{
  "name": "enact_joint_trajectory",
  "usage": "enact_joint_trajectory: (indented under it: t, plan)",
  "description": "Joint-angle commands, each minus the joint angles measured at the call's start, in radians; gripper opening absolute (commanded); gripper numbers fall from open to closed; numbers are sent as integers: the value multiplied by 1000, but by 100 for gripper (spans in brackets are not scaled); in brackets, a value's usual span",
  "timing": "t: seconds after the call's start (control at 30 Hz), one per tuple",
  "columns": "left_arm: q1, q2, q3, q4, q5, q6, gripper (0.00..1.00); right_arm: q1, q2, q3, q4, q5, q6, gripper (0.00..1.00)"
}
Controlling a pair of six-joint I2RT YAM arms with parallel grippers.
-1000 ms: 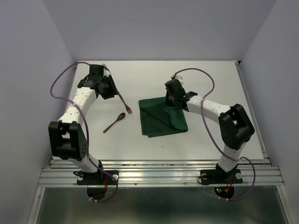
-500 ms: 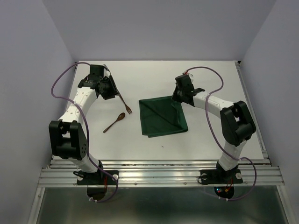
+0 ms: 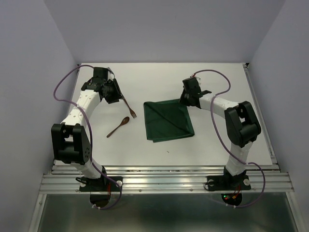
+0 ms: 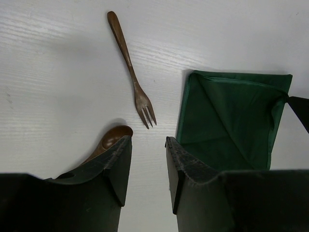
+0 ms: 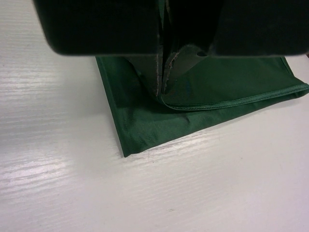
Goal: Fold the napkin into a case and place the utensils inside
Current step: Fold the top corner of the square-folded napkin at the center of the board.
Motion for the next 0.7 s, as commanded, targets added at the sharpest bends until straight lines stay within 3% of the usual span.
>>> enact_joint_trajectory:
  t: [0.0, 0.67]
  plan:
    - [-5, -2, 5, 10, 10, 13, 45, -2, 13, 52, 41, -2, -17, 1]
    - [-20, 12, 3, 17, 12, 10, 45, -11, 70, 119, 49, 36, -57, 1]
